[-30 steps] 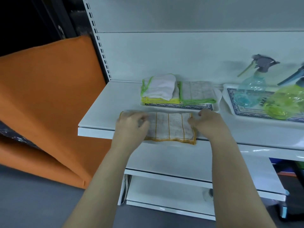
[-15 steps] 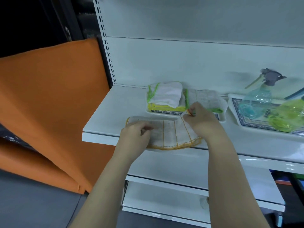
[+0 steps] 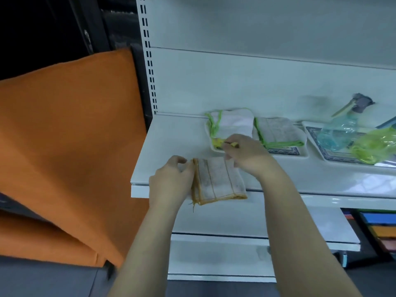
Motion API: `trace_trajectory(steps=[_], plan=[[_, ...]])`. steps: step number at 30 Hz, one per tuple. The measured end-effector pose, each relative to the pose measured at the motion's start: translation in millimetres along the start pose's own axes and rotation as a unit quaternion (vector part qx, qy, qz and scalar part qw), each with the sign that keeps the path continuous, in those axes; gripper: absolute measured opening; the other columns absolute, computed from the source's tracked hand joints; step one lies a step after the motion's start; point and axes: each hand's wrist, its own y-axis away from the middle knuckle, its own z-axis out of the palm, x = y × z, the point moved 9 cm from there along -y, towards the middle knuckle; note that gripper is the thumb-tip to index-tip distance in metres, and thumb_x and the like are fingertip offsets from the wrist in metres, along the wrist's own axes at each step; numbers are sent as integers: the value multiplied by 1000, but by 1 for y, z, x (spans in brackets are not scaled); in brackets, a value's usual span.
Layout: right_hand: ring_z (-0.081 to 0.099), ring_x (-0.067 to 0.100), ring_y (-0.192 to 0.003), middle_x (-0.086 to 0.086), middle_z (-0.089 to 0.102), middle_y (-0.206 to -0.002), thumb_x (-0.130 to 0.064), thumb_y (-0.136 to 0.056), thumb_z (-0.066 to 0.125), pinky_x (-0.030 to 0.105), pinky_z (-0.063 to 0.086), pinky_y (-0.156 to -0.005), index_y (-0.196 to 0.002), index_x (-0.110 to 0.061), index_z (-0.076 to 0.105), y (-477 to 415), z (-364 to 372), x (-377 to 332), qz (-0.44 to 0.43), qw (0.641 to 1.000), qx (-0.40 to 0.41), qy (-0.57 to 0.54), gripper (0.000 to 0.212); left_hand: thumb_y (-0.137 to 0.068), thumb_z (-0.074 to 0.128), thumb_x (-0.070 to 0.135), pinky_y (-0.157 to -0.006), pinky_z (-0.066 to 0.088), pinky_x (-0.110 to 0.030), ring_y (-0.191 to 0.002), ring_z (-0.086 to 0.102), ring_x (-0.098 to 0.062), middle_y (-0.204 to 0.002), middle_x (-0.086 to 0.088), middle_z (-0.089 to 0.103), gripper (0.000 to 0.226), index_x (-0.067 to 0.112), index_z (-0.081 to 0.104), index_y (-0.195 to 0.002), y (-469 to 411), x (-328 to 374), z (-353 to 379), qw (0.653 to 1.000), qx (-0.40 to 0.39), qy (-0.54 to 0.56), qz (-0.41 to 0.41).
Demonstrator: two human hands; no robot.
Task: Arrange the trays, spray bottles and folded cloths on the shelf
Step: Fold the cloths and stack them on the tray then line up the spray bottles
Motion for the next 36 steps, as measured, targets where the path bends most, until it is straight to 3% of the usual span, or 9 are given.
trace_trajectory(steps=[6, 9, 13, 18, 21, 26, 30, 33, 36], plan=[[36, 14, -52, -2, 35, -59, -54, -91, 47, 28, 25, -46, -58, -21, 32, 7, 21, 46, 128, 987, 26, 91, 49, -93, 41, 57, -79, 28, -36, -98, 62, -25, -95, 2, 70, 40, 30, 61, -112, -10, 15, 15, 982, -9, -176, 74], [40, 16, -55, -1, 38, -58, -44, -92, 54, 26, 24, -45, -63, -14, 41, 17, 26, 36, 85, 993, 76, 22, 43, -93, 40, 56, -77, 26, -35, -94, 60, -22, -84, 7, 59, 35, 30, 61, -104, -14, 15, 19, 972, -19, -217, 87], [54, 18, -86, 0, 60, -91, -34, -94, 58, 28, 37, -65, -99, -19, 54, 37, 16, 19, 8, 987, 128, -94, 17, -90, 48, 50, -85, 31, -38, -108, 53, -28, -109, -2, 59, 36, 31, 57, -119, -17, 22, 19, 974, -12, -202, 105], [64, 13, -90, -5, 68, -101, -39, -92, 61, 27, 47, -71, -99, -34, 53, 63, -9, 10, -48, 962, 159, -217, 11, -74, 51, 57, -95, 46, -41, -108, 58, -25, -114, 5, 64, 70, 39, 39, -141, -14, 37, 30, 990, -66, 85, 88], [68, 8, -81, -11, 71, -89, -32, -93, 61, 27, 55, -68, -102, -28, 57, 74, -32, 20, -48, 925, 185, -330, 11, -81, 57, 53, -91, 51, -39, -107, 62, -11, -116, 16, 63, 59, 49, 40, -138, -1, 54, 64, 924, -203, 324, 21], [57, 6, -56, -10, 62, -65, -32, -95, 58, 22, 45, -49, -102, -23, 53, 72, -68, 57, -13, 881, 244, -406, 13, -92, 61, 32, -94, 53, -49, -114, 66, -22, -127, 0, 68, 43, 29, 55, -134, 23, 94, 117, 805, -327, 495, -28], [47, 10, -52, -7, 51, -63, -41, -91, 59, 24, 38, -50, -100, -31, 53, 47, -82, 107, 46, 886, 264, -377, 15, -90, 66, 11, -80, 58, -40, -100, 71, -14, -119, 5, 69, 57, 41, 51, -136, 10, 106, 139, 838, -219, 499, -30], [55, 10, -67, -7, 61, -83, -34, -89, 60, 28, 43, -59, -110, -38, 47, 28, -93, 141, 78, 887, 258, -374, 25, -87, 70, 18, -87, 56, -38, -98, 68, -10, -112, 11, 65, 65, 57, 44, -133, -3, 115, 146, 913, -126, 389, 8], [57, 9, -79, -7, 60, -104, -23, -88, 60, 25, 46, -60, -114, -37, 48, 7, -110, 160, 51, 892, 253, -370, 32, -88, 68, 17, -83, 55, -26, -90, 66, -1, -110, 15, 64, 68, 52, 38, -139, -9, 138, 158, 933, -71, 350, 44]])
